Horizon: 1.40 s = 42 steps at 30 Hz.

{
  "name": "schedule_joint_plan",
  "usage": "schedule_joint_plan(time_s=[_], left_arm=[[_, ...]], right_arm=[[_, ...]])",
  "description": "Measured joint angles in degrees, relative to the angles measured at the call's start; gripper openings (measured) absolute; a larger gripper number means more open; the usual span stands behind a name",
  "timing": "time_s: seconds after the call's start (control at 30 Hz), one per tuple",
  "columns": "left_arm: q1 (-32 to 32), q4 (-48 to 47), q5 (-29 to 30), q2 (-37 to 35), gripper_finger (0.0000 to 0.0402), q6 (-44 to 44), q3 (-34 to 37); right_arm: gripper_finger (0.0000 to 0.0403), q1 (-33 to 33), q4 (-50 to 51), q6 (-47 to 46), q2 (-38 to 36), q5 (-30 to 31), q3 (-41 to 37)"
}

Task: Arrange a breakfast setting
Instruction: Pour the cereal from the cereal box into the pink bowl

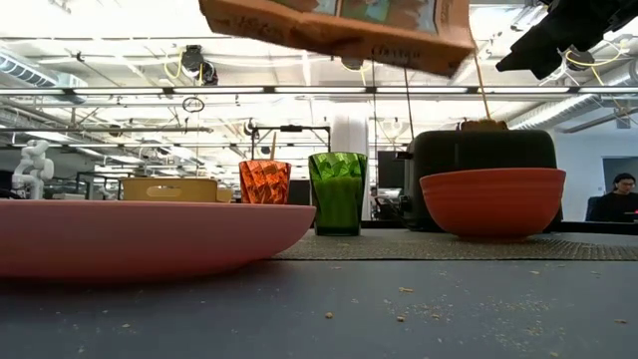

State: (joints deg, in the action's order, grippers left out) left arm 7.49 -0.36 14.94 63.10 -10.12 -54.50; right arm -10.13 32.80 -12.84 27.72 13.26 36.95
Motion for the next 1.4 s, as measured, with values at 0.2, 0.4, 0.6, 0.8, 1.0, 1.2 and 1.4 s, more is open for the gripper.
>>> schedule_joint_plan(time_s=[0.2,0.4,0.6,0.8,1.0,1.2,1.4], left_arm=[[0.20,2.12,0.10,-3.32,0.0195,1.46,0.00],[0.20,5.31,0.11,-5.30,0.0195,2.46,0.00],[0.20,13.96,0.09,-5.41,0.0195,5.69,0.00],[0.20,19.64,0.06,-5.39,0.0195,7.90,0.00],[0.20,22.27,0.03,-5.39,0.0195,9.88,0.00],[0.20,22.56,-0.02,-5.39,0.0195,10.02,0.00],[0.20,22.56,-0.07,-5.37,0.0195,10.00,0.00]], right_arm=[[0.0171,0.00,-0.02,0.01,-0.01,-0.02,0.00],[0.0171,0.01,-2.11,0.02,0.00,-0.01,0.00],[0.0171,0.00,-7.58,0.02,1.55,0.02,0.00],[0.0171,0.02,-15.83,0.02,5.27,0.07,0.01],[0.0177,0.02,-26.60,0.57,9.77,-3.86,0.00],[0.0181,0.06,-37.90,1.55,14.66,-7.08,0.02],[0.0177,0.39,-44.76,2.79,17.95,-5.55,0.02]])
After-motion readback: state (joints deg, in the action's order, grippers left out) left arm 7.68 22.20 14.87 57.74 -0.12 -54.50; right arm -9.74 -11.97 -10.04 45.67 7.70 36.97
